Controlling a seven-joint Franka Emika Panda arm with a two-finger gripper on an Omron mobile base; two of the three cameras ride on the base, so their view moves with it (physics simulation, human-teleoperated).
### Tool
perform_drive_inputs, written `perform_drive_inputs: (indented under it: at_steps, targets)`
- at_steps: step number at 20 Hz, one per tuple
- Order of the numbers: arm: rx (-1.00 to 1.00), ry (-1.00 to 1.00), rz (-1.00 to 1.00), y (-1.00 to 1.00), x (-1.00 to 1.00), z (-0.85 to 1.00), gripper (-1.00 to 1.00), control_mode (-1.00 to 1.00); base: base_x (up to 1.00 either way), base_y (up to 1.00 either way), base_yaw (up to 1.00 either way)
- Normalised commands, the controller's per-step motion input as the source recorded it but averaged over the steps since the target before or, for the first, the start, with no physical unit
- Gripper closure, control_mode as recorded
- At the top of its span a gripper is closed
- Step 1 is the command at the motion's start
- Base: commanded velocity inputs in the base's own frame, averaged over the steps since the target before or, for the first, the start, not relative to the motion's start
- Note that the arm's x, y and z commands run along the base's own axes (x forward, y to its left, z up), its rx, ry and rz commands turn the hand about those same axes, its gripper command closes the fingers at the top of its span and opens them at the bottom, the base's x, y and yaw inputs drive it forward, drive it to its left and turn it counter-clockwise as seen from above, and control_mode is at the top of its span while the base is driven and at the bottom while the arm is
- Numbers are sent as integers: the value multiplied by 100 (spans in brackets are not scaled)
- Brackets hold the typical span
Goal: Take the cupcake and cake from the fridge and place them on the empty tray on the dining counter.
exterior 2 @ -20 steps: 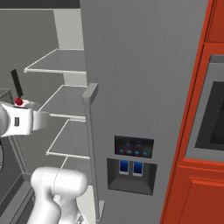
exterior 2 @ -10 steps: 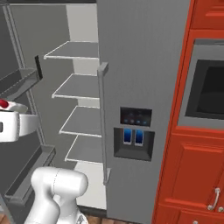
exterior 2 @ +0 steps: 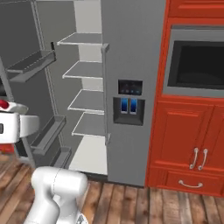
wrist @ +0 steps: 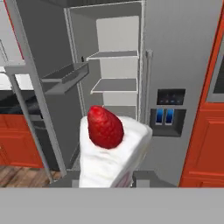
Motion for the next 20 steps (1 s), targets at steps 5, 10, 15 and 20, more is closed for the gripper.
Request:
perform_drive_inputs:
  at_steps: [5,10,15,20]
  targets:
    - [0,0,0,0,0,0,100,100,-100,-4,0]
    - [0,0,0,0,0,0,100,100,-100,-7,1]
    - [0,0,0,0,0,0,100,100,-100,-2,5]
    - [0,0,0,0,0,0,100,100,-100,42,1]
